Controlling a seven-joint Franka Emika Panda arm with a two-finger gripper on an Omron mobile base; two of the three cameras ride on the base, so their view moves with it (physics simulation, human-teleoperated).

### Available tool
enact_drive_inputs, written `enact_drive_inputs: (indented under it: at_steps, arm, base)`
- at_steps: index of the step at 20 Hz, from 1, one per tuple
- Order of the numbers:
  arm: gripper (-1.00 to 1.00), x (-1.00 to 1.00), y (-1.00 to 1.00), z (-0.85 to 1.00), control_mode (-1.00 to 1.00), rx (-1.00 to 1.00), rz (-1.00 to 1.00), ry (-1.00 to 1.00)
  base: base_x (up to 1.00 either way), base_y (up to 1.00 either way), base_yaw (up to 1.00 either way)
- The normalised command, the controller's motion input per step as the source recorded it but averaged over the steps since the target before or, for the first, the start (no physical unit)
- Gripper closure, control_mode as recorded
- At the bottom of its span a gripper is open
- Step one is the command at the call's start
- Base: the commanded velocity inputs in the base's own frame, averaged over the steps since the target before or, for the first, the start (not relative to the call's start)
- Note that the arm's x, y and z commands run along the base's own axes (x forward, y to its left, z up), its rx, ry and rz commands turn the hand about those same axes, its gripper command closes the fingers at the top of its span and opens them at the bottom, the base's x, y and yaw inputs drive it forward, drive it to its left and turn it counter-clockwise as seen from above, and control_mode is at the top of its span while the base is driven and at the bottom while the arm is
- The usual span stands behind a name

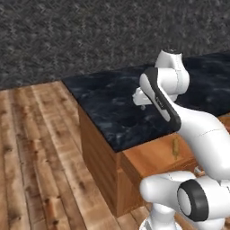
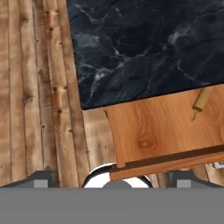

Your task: Pick the rolling pin from the drawer and place it on the counter.

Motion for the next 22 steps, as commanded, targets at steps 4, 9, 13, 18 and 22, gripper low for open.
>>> enact_drive_inputs:
  at_steps: [4, 9, 13, 18, 22]
  arm:
    - [-1.00, 0.00, 0.00, 0.00, 1.00, 0.00, 0.00, 0.00]
    - [-1.00, 0.00, 0.00, 0.00, 1.00, 0.00, 0.00, 0.00]
    - [-1.00, 0.00, 0.00, 0.00, 1.00, 0.00, 0.00, 0.00]
    - [-1.00, 0.00, 0.00, 0.00, 1.00, 0.00, 0.00, 0.00]
    - [-1.00, 0.00, 0.00, 0.00, 1.00, 0.00, 0.00, 0.00]
  base:
    - [-0.23, 0.76, -0.48]
    - [0.01, 0.45, -0.36]
    - [0.25, 0.20, -0.27]
    - [0.27, 0.39, -0.33]
    - [0.16, 0.58, -0.39]
